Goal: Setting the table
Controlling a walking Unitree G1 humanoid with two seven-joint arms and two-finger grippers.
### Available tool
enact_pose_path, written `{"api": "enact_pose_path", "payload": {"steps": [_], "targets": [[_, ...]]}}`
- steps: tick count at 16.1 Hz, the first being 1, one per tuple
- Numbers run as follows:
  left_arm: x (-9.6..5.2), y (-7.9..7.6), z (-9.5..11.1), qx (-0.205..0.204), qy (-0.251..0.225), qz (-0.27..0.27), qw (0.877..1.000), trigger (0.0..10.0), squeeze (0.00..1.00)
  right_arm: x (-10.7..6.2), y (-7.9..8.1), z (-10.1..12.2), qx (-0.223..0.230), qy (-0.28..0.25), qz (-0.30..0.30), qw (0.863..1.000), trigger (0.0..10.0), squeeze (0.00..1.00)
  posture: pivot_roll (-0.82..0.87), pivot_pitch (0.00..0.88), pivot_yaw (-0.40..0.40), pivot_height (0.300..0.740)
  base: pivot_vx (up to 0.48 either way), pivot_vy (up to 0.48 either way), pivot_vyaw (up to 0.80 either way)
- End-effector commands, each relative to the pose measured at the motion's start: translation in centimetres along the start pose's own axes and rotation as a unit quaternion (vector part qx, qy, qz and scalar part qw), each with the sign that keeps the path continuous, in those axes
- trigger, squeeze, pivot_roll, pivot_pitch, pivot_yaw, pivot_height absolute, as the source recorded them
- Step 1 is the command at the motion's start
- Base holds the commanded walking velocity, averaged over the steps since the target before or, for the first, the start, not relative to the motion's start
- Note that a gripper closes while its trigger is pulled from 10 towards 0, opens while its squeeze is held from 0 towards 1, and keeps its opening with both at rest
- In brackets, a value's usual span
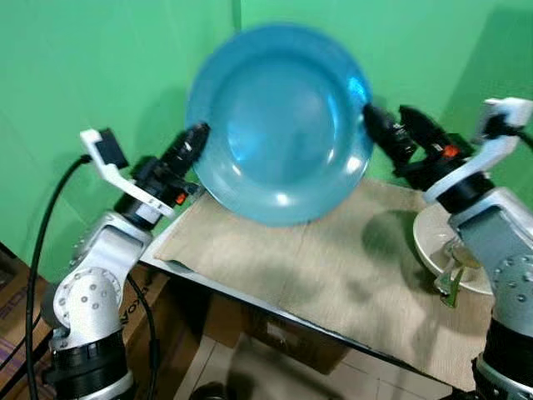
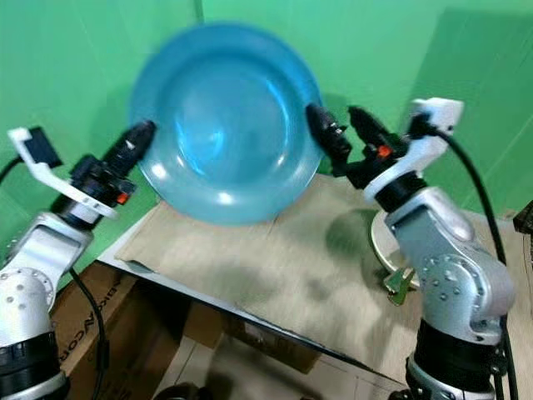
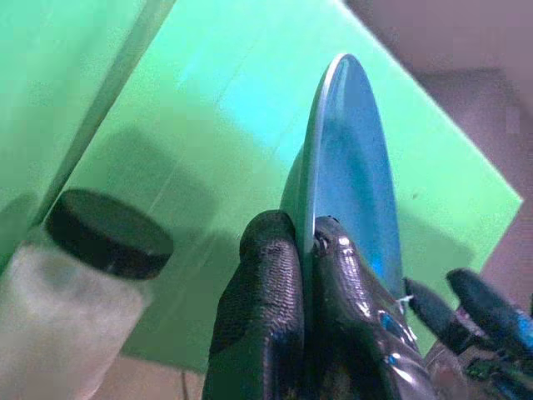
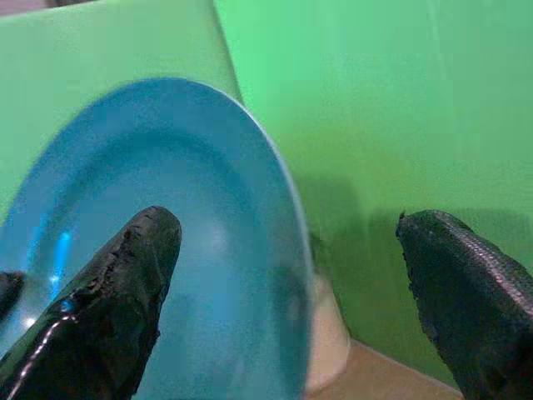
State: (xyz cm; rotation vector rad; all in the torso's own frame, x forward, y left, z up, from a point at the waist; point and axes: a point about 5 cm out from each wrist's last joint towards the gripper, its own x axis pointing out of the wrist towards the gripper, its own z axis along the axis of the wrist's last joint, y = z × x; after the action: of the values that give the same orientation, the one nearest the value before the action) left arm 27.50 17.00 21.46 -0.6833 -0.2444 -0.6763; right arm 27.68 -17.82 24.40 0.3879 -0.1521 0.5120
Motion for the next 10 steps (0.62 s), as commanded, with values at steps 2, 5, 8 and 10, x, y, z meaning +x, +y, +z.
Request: {"api": "enact_pose_path", "payload": {"steps": [2,5,8,10], "targets": [[0.0,-1.1,0.6,-0.011,-0.026,-0.043,0.999,0.0,0.00,-0.5,-0.5,-1.5,0.018,0.047,-0.014,0.999,10.0,1.00,-0.08,0.000,0.024,0.740,0.000,0.000,0.00],[0.0,-1.4,0.8,-0.032,-0.033,-0.058,0.997,0.0,0.00,-0.4,-0.3,-2.5,0.049,0.071,0.000,0.996,10.0,1.00,-0.08,0.000,0.026,0.740,0.000,0.000,0.00],[-0.2,-1.5,1.1,-0.054,-0.050,-0.057,0.996,0.0,0.00,-0.4,0.4,-2.6,0.111,0.063,0.039,0.991,1.5,0.78,-0.07,0.000,0.021,0.740,0.000,0.000,0.00],[-0.3,-1.3,1.0,-0.062,-0.050,-0.052,0.995,0.0,0.00,-0.3,0.6,-2.6,0.130,0.058,0.053,0.988,0.0,0.00,-0.07,0.000,0.022,0.740,0.000,0.000,0.00]]}}
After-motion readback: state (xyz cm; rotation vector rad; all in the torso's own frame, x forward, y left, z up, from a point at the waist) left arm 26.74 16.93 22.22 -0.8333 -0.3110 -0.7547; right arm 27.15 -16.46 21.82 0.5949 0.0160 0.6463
